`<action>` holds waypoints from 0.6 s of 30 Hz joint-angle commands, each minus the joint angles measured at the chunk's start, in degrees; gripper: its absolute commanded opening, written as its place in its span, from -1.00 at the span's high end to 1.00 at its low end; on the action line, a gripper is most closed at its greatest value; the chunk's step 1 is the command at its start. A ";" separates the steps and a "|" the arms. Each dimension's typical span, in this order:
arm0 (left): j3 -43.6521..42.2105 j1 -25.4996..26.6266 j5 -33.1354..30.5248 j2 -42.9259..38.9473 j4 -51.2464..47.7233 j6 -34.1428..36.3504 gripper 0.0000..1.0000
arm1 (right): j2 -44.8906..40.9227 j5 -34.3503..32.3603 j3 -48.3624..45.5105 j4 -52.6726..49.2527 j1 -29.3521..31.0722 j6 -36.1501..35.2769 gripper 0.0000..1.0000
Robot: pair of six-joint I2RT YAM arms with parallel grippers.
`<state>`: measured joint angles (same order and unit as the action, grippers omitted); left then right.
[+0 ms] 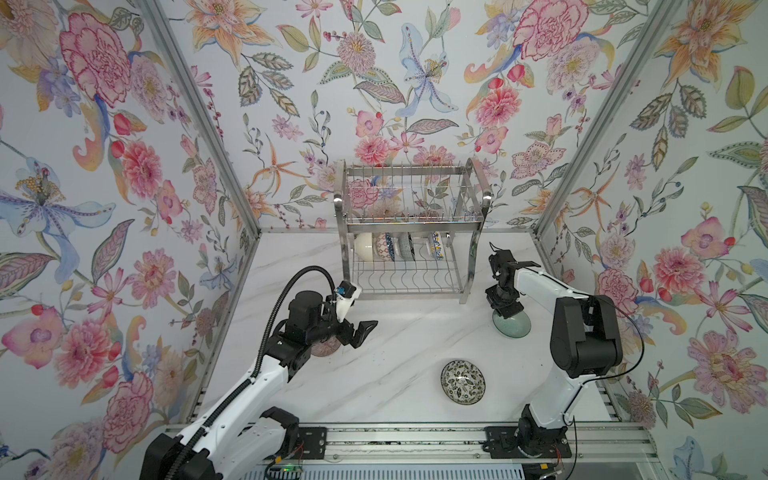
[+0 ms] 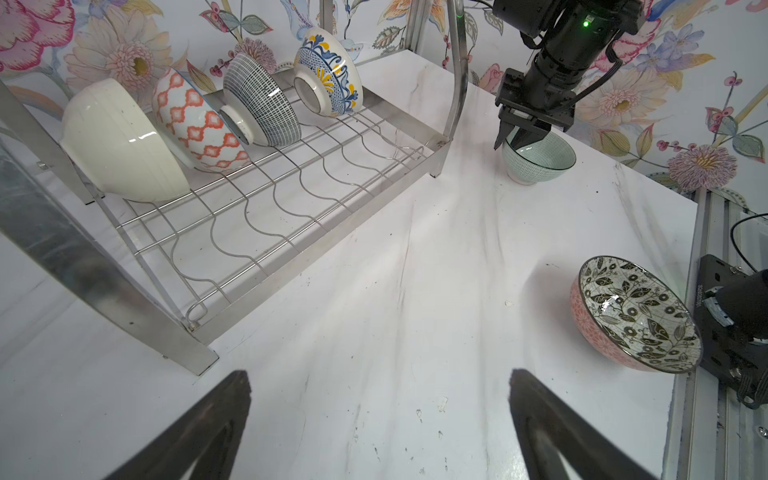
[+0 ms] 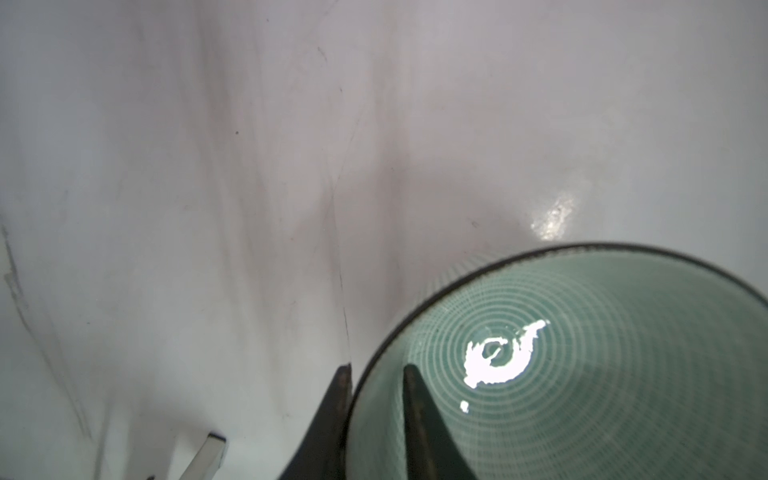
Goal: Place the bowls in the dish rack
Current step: 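Lift the pale green bowl on edge with the right gripper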
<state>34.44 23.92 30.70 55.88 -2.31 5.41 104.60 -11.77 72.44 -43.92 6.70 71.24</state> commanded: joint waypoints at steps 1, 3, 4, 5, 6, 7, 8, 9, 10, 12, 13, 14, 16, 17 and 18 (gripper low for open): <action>1.42 0.60 -0.90 -0.67 -0.84 1.27 -0.98 | 0.23 -1.27 1.49 -1.57 -0.24 0.08 0.68; 1.42 0.65 -0.86 -0.61 -0.78 1.27 -0.98 | -0.35 -1.74 1.43 -1.65 -0.20 -0.05 0.81; 1.40 0.64 -0.93 -0.66 -0.82 1.28 -0.98 | -0.68 -1.98 1.39 -1.75 -0.22 -0.05 0.85; 1.42 0.70 -0.87 -0.63 -0.77 1.32 -0.98 | -1.06 -2.31 1.41 -1.79 -0.12 -0.05 0.86; 1.42 0.70 -0.95 -0.62 -0.77 1.27 -0.98 | -1.52 -2.70 1.38 -1.95 -0.12 -0.14 0.87; 1.35 0.72 -1.00 -0.68 -0.84 1.27 -0.98 | -1.96 -3.18 1.42 -2.16 -0.12 -0.18 0.88; 1.42 0.69 -1.07 -0.66 -0.77 1.27 -0.98 | -2.41 -3.86 1.41 -2.45 -0.04 -0.30 0.88; 1.41 0.69 -1.04 -0.66 -0.77 1.27 -0.98 | -2.99 -4.77 1.46 -2.73 0.15 -0.64 0.89; 1.37 0.70 -1.03 -0.68 -0.77 1.27 -0.98 | -3.45 -5.68 1.56 -3.12 0.38 -0.80 0.90; 1.42 0.69 -1.16 -0.66 -0.77 1.27 -0.98 | -4.73 -7.72 1.39 -4.09 1.00 -0.78 0.94; 1.42 0.74 -1.08 -0.52 -0.78 1.28 -0.98 | -5.37 -8.35 1.08 -4.25 1.19 -0.69 0.96; 1.49 0.75 -0.94 -0.50 -0.77 1.23 -0.98 | -5.91 -8.81 0.64 -4.37 1.42 -0.59 0.97; 1.51 0.73 -0.84 -0.46 -0.68 1.21 -0.98 | -7.43 -9.77 -0.53 -4.35 1.73 -0.30 0.97; 1.51 0.77 -0.81 -0.45 -0.66 1.12 -0.98 | -8.23 -10.18 -1.09 -4.42 1.89 -0.06 0.97; 1.46 0.78 -0.70 -0.34 -0.60 1.10 -0.98 | -8.98 -10.45 -1.73 -4.35 2.09 -0.01 0.97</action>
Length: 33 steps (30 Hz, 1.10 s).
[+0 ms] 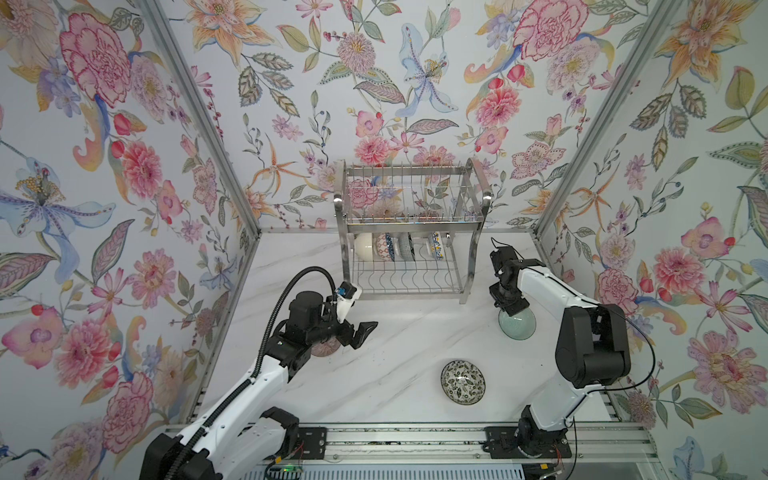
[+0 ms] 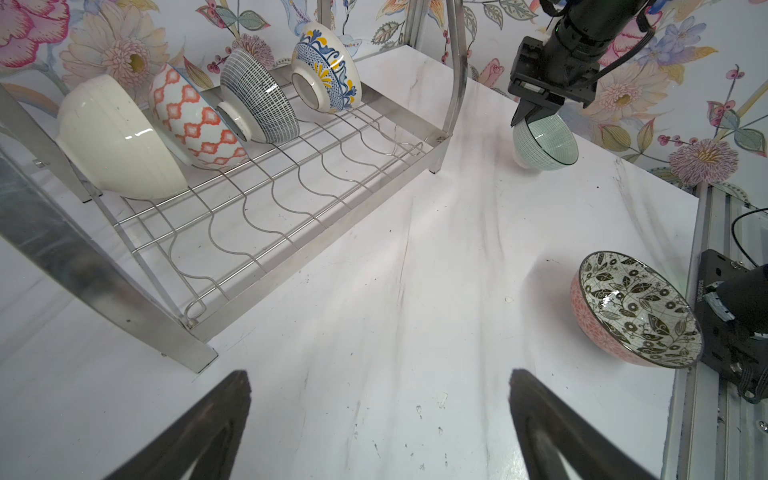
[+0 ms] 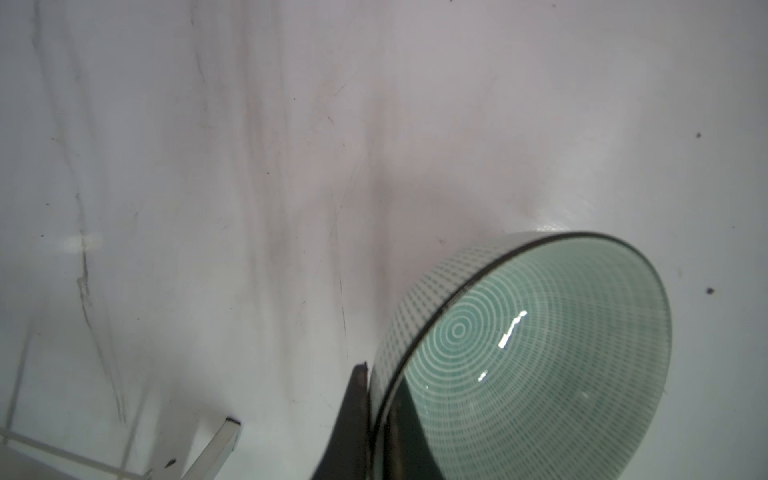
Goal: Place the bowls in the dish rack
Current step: 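Lift the pale green bowl on edge with the right gripper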
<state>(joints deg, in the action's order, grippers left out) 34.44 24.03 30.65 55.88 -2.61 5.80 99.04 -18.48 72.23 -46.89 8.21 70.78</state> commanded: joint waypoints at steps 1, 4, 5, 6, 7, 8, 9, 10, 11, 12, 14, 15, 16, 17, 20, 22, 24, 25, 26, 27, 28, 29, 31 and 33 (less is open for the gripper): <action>1.50 0.67 -0.64 -0.35 -0.29 0.67 -0.98 | -4.05 -4.15 -1.84 -1.49 0.79 0.33 0.97; 1.43 0.74 -0.53 -0.32 -0.21 0.62 -0.98 | -6.35 -5.46 -3.03 -1.42 1.33 0.07 0.98; 1.50 0.80 -0.54 -0.32 -0.25 0.55 -0.98 | -7.00 -5.85 -3.44 -1.44 1.56 0.10 0.98; 1.49 0.84 -0.49 -0.30 -0.20 0.53 -0.98 | -7.68 -6.11 -3.83 -1.35 1.81 0.01 0.99; 1.49 0.84 -0.49 -0.29 -0.20 0.47 -0.98 | -8.27 -6.37 -4.24 -1.34 2.15 -0.10 0.99; 1.43 0.98 -0.50 -0.28 -0.20 0.50 -0.98 | -8.71 -6.51 -4.50 -1.28 2.42 -0.35 1.00; 1.39 1.01 -0.59 -0.32 -0.20 0.47 -0.98 | -9.29 -6.81 -4.72 -1.31 2.89 -0.80 1.00; 1.42 1.03 -0.58 -0.26 -0.22 0.52 -0.98 | -9.74 -6.98 -5.03 -1.21 3.34 -1.06 1.00; 1.40 1.10 -0.59 -0.27 -0.20 0.50 -0.98 | -10.26 -7.01 -5.44 -1.27 3.80 -1.53 1.00; 1.42 1.19 -0.58 -0.26 -0.20 0.46 -0.98 | -10.74 -7.10 -5.86 -1.31 4.29 -2.01 1.00; 1.42 1.28 -0.45 -0.19 -0.22 0.31 -0.98 | -12.06 -7.19 -6.84 -1.22 5.42 -3.01 1.00; 1.46 1.34 -0.42 -0.21 -0.21 0.21 -0.98 | -12.81 -7.35 -7.45 -1.23 6.12 -3.68 1.00; 1.51 1.28 -0.26 -0.14 -0.21 0.12 -0.98 | -13.57 -7.52 -8.05 -1.24 6.63 -4.37 1.00; 1.60 1.35 0.02 -0.01 -0.22 0.10 -0.98 | -14.41 -7.75 -8.78 -1.14 7.25 -5.11 1.00; 1.59 1.37 0.51 0.23 0.03 0.00 -0.98 | -17.81 -7.95 -11.72 0.14 8.60 -7.28 1.00; 1.68 1.37 0.72 0.41 0.06 -0.13 -0.98 | -20.04 -7.81 -13.65 1.45 9.40 -8.04 1.00; 1.72 1.37 0.81 0.62 0.06 -0.11 -0.98 | -22.16 -7.32 -15.43 2.86 10.42 -9.20 1.00; 1.78 1.41 0.77 0.59 -0.01 -0.16 -0.98 | -22.79 -7.04 -16.02 3.42 10.95 -9.67 1.00; 1.79 1.37 0.72 0.52 -0.02 -0.10 -0.98 | -23.47 -6.40 -16.74 4.41 11.44 -10.92 1.00; 1.86 1.45 0.77 0.48 -0.11 -0.09 -0.98 | -23.79 -5.99 -17.06 4.92 11.85 -11.63 1.00; 1.85 1.41 0.64 0.38 -0.19 -0.08 -0.98 | -23.90 -5.78 -17.26 5.14 12.58 -12.05 1.00; 1.86 1.39 0.57 0.20 -0.20 -0.04 -0.98 | -23.85 -5.78 -17.27 5.16 13.12 -12.34 1.00; 1.73 1.37 0.48 -0.13 -0.12 -0.04 -0.98 | -23.64 -5.91 -17.20 5.48 14.77 -13.41 1.00; 1.77 1.42 0.44 -0.36 -0.20 0.02 -0.98 | -23.27 -6.23 -16.95 5.90 16.81 -14.54 1.00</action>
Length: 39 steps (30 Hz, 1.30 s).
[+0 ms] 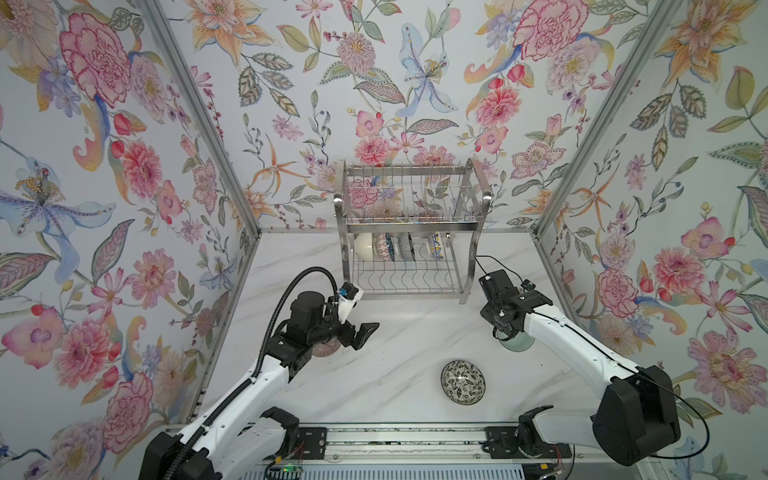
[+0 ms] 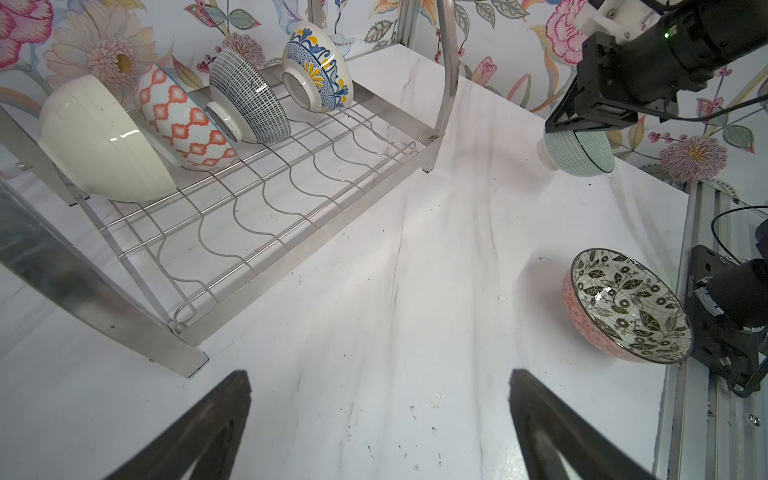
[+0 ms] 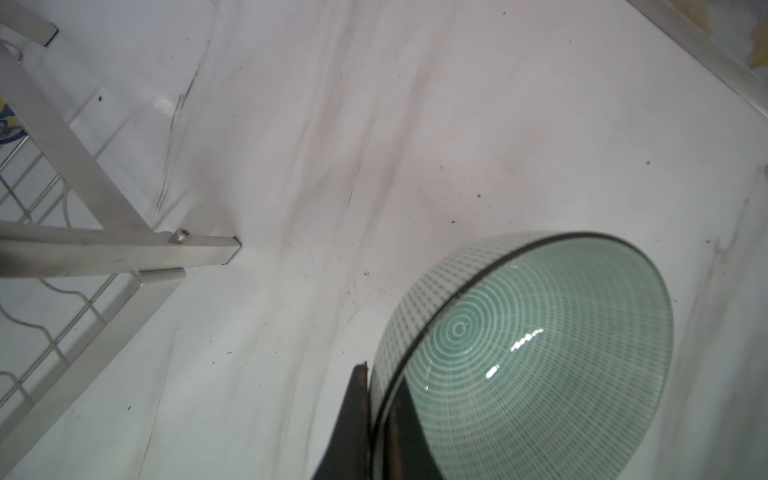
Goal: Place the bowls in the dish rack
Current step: 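Lift the pale green bowl on edge with the right gripper, then carry the pale green bowl with the right gripper toward the rack's lower tier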
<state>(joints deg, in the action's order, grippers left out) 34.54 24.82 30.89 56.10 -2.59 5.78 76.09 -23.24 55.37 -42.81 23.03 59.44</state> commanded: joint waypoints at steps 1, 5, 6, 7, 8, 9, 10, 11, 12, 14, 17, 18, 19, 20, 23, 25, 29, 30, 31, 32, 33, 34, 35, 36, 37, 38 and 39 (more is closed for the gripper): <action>1.66 0.60 0.13 -0.68 -0.33 0.12 -0.98 | -0.20 -1.46 0.00 2.25 2.88 -4.05 1.00; 1.57 0.67 -0.11 -1.25 -0.49 0.16 -0.98 | 0.28 -0.56 0.45 5.19 6.94 -8.21 1.00; 1.53 0.64 -0.18 -1.41 -0.57 0.13 -0.98 | 0.39 -0.09 0.44 6.06 7.70 -9.05 1.00; 1.48 0.67 -0.37 -1.64 -0.65 0.15 -0.98 | 0.45 0.71 0.49 6.90 8.07 -9.97 1.00; 1.49 0.63 -0.55 -1.89 -0.74 0.23 -0.98 | 0.53 1.64 0.45 8.13 10.04 -11.11 1.00; 1.49 0.67 -0.64 -2.06 -0.82 0.21 -0.98 | 0.69 2.64 0.36 9.16 10.77 -11.90 1.00; 1.38 0.60 -1.03 -2.21 -0.90 0.24 -0.98 | 0.96 3.20 0.33 10.00 11.56 -12.22 1.00; 1.34 0.67 -1.44 -2.51 -1.00 0.21 -0.98 | 1.31 3.73 0.39 10.84 12.25 -12.32 1.00; 1.40 0.67 -1.96 -2.77 -1.10 0.26 -0.98 | 1.61 4.23 0.44 11.58 12.96 -12.50 1.00; 1.40 0.67 -3.41 -3.49 -1.51 0.25 -0.98 | 2.49 4.96 0.90 13.55 14.95 -13.52 1.00; 1.42 0.67 -6.24 -4.56 -2.11 0.31 -0.98 | 4.37 5.47 2.37 15.54 17.98 -15.22 1.00; 1.53 0.67 -7.68 -4.84 -2.30 0.28 -0.98 | 5.01 5.89 2.88 16.20 18.86 -15.81 1.00; 1.63 0.67 -9.13 -5.09 -2.37 0.13 -0.98 | 5.86 6.21 3.60 17.00 19.80 -16.37 1.00; 1.70 0.67 -10.63 -5.25 -2.59 0.07 -0.98 | 6.62 6.68 4.29 17.81 20.58 -17.01 1.00; 2.17 0.67 -13.87 -5.30 -3.20 -0.27 -0.98 | 8.58 8.42 6.10 20.92 23.13 -19.29 1.00; 2.27 0.70 -15.26 -5.43 -3.34 -0.50 -0.98 | 9.68 9.56 7.22 22.98 24.60 -21.07 1.00; 2.36 0.58 -15.89 -5.64 -3.46 -0.76 -0.98 | 11.14 12.20 8.60 27.50 26.45 -24.01 1.00; 2.33 0.64 -15.79 -5.65 -3.43 -0.77 -0.98 | 11.21 12.97 8.62 28.68 26.70 -24.54 1.00; 2.37 0.58 -15.69 -5.72 -3.39 -0.89 -0.98 | 11.25 13.92 8.61 30.14 27.04 -25.20 1.00; 2.35 0.59 -15.77 -5.73 -3.31 -0.97 -0.98 | 11.23 14.44 8.61 31.51 27.22 -25.75 1.00; 2.32 0.58 -15.84 -5.77 -3.32 -1.03 -0.98 | 11.09 15.11 8.48 32.64 27.33 -26.24 1.00; 2.35 0.58 -16.02 -5.75 -3.30 -1.02 -0.98 | 11.10 16.08 8.51 34.00 27.26 -26.79 1.00; 2.37 0.58 -16.39 -5.73 -3.30 -1.24 -0.98 | 11.11 16.66 8.51 35.04 27.41 -27.30 1.00; 2.37 0.63 -16.69 -5.80 -3.23 -1.45 -0.98 | 11.20 17.35 8.47 36.20 27.36 -27.51 1.00; 2.35 0.62 -16.91 -5.83 -3.16 -1.55 -0.98 | 11.34 18.27 8.52 37.41 27.47 -28.07 1.00; 2.37 0.63 -17.08 -5.91 -3.12 -1.56 -0.98 | 11.52 18.86 8.55 38.44 27.51 -28.37 1.00; 2.37 0.58 -17.26 -5.91 -3.12 -1.61 -0.98 | 11.68 19.35 8.48 39.38 27.54 -28.52 1.00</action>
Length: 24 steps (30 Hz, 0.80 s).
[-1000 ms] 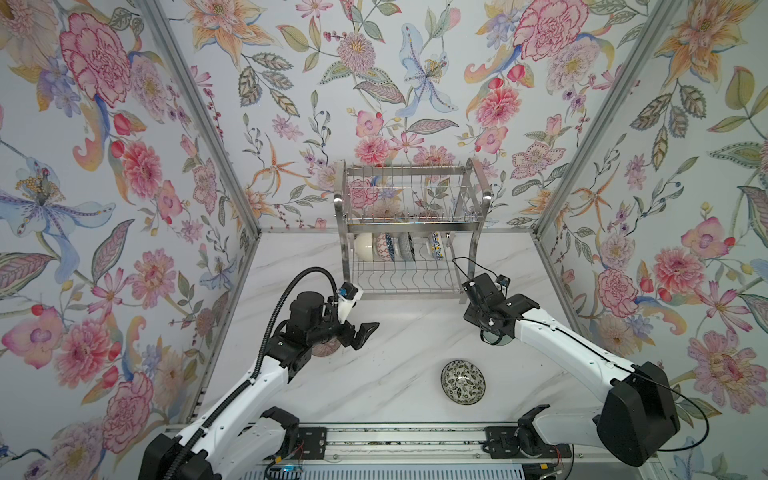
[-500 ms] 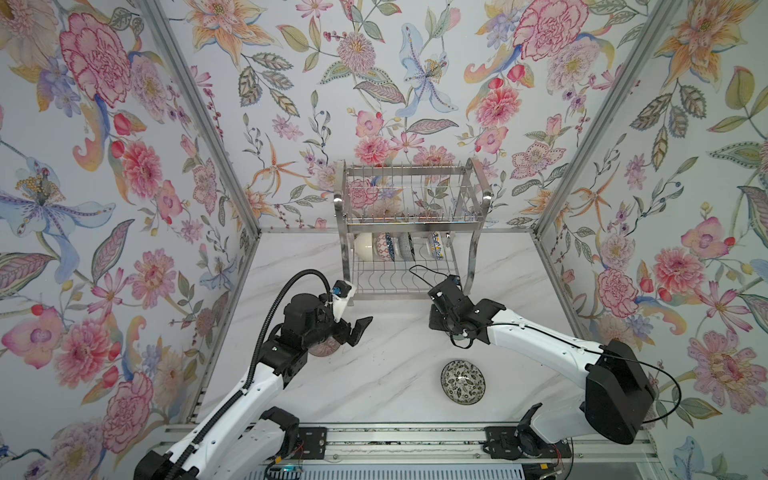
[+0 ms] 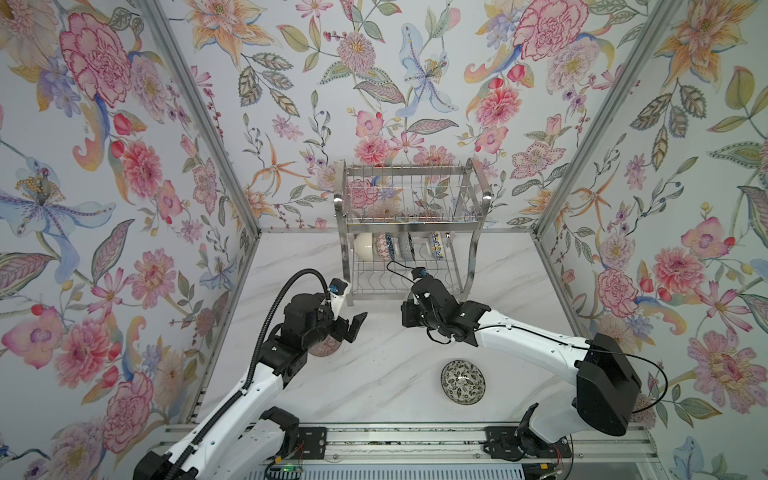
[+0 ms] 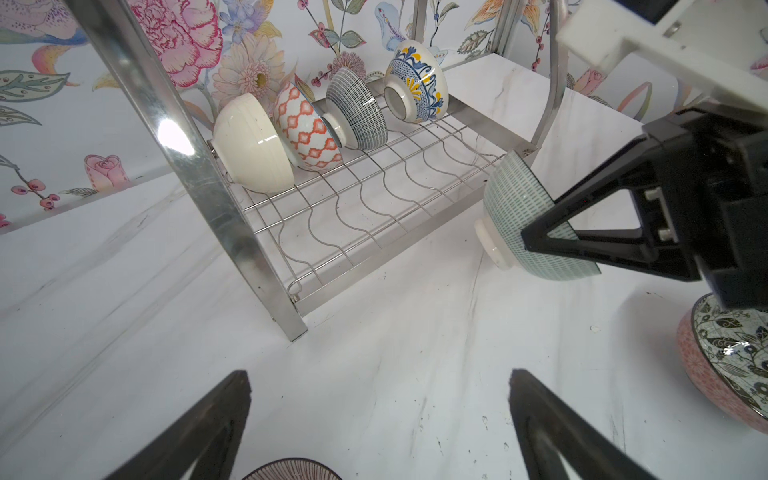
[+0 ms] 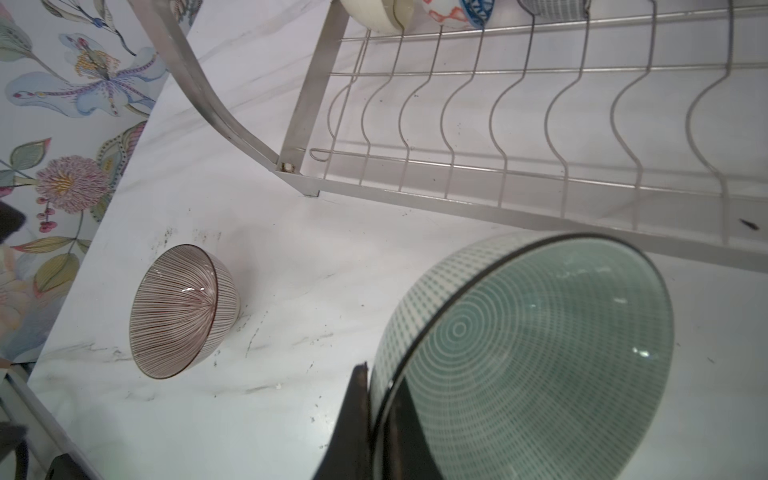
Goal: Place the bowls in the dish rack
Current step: 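Carry the pale green bowl with the right gripper toward the rack's lower tier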
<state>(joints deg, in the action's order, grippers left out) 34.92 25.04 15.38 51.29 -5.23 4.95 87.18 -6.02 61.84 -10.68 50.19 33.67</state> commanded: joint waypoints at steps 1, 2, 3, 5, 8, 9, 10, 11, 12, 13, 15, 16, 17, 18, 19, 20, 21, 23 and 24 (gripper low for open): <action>2.00 0.36 -1.93 -1.19 -0.48 -0.82 -0.98 | 0.76 2.74 1.91 8.33 0.39 -2.87 1.00; 1.98 0.41 -2.09 -1.21 -0.48 -0.81 -0.98 | 0.99 3.03 1.88 9.24 0.40 -2.91 1.00; 1.95 0.37 -2.17 -1.19 -0.48 -0.82 -0.98 | 1.16 3.33 1.75 10.15 0.47 -2.86 1.00; 1.99 0.36 -2.46 -1.33 -0.48 -0.82 -0.98 | 1.47 4.46 1.49 12.34 0.45 -2.84 1.00; 1.95 0.36 -2.63 -1.35 -0.46 -0.89 -0.98 | 2.01 5.37 1.20 15.98 0.36 -2.13 1.00; 1.95 0.36 -2.64 -1.38 -0.48 -0.90 -0.98 | 2.10 5.73 1.02 17.26 0.43 -1.83 1.00; 1.99 0.35 -2.72 -1.42 -0.47 -0.91 -0.98 | 2.27 6.00 0.79 18.66 0.42 -1.52 1.00; 1.97 0.36 -2.72 -1.45 -0.48 -0.91 -0.98 | 2.28 6.42 0.50 20.12 0.34 -0.93 1.00; 2.00 0.36 -2.72 -1.42 -0.48 -0.91 -0.98 | 2.39 6.90 0.23 21.38 0.19 -0.44 1.00; 1.94 0.36 -2.74 -1.52 -0.47 -0.83 -0.98 | 2.67 7.70 -0.16 22.99 -0.19 0.38 1.00; 1.99 0.36 -2.74 -1.64 -0.49 -0.73 -0.98 | 3.12 9.47 -0.86 26.24 -0.88 1.93 1.00; 1.94 0.36 -2.78 -1.63 -0.40 -0.73 -0.98 | 3.50 10.25 -1.08 27.80 -1.20 2.83 1.00; 2.00 0.37 -2.77 -1.67 -0.44 -0.73 -0.98 | 3.78 11.05 -1.39 29.41 -1.61 3.63 1.00; 1.93 0.36 -2.69 -1.69 -0.43 -0.67 -0.98 | 4.12 11.85 -1.67 31.26 -1.91 4.48 1.00; 1.88 0.41 -2.63 -1.65 -0.48 -0.72 -0.98 | 4.46 12.45 -1.99 32.94 -2.30 5.44 1.00; 1.90 0.36 -2.68 -1.70 -0.48 -0.72 -0.98 | 4.85 13.06 -2.28 34.36 -2.59 6.34 1.00; 1.91 0.43 -2.63 -1.64 -0.47 -0.66 -0.98 | 5.23 13.83 -2.63 36.21 -2.96 7.33 1.00; 1.91 0.36 -2.63 -1.66 -0.39 -0.60 -0.98 | 6.26 15.36 -3.19 39.84 -3.71 9.48 1.00; 1.84 0.41 -2.56 -1.67 -0.39 -0.64 -0.98 | 7.00 16.25 -3.40 41.51 -4.08 10.60 1.00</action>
<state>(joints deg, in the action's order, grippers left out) 34.94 25.08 13.19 50.50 -5.37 4.67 93.32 7.03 59.27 20.36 46.89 40.53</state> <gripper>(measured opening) 0.989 0.074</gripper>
